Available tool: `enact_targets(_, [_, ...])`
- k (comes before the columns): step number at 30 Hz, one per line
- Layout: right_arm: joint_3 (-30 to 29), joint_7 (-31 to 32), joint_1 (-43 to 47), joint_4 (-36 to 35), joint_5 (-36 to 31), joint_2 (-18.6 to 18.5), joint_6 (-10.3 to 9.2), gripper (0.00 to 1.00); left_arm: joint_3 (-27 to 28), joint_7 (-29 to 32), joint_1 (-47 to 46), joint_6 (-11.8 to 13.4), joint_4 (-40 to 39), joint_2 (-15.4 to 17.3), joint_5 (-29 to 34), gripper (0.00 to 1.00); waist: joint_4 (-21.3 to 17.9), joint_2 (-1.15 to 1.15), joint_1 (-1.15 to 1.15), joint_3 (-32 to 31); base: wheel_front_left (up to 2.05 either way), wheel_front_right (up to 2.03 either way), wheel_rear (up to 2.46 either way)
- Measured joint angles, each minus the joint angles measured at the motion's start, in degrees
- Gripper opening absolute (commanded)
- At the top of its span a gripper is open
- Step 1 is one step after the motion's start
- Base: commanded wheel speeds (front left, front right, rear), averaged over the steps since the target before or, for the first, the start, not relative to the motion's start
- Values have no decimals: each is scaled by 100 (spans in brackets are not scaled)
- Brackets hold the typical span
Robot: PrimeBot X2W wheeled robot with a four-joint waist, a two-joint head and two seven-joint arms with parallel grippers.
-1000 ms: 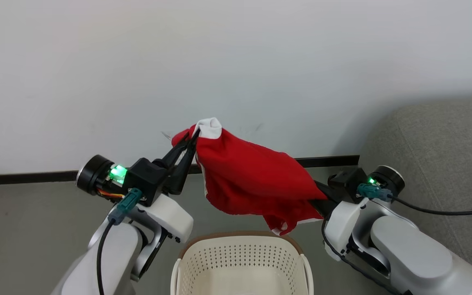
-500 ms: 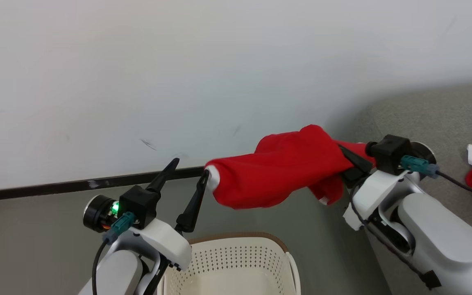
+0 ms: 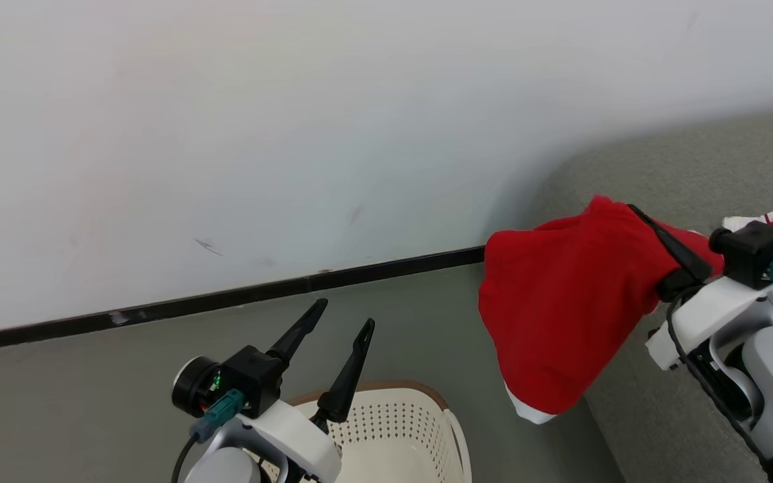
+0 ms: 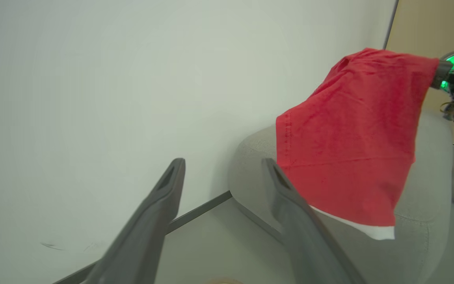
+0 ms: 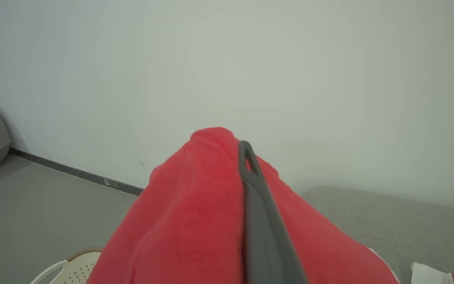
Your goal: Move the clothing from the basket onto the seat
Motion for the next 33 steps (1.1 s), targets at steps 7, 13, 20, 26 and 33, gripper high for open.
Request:
enact_targets(7, [-558, -1, 465, -213, -104, -89, 0, 0, -174, -63, 85, -153, -27, -46, -23, 100, -226, 0, 0, 10, 0, 0, 0])
enact_targets(13, [-1059, -1, 849, -424, -280, -112, 0, 0, -267, -113, 133, -221, -25, -65, -23, 100, -439, 0, 0, 25, 0, 0, 0])
enact_targets(20, [-1544, 0, 1287, -648, -410, -62, 0, 0, -377, -151, 133, -296, -29, -141, -158, 100, -714, 0, 0, 47, 0, 0, 0])
enact_targets(26, [-1842, 0, 1624, -888, -521, 31, 0, 0, -457, -175, 133, -346, -27, -172, -158, 100, -973, 0, 0, 74, 0, 0, 0])
enact_targets(33, [-1983, 8, 1878, -1159, -651, 119, 0, 0, -492, -194, 133, -346, -12, -180, -157, 100, -1283, 0, 0, 121, 0, 0, 0])
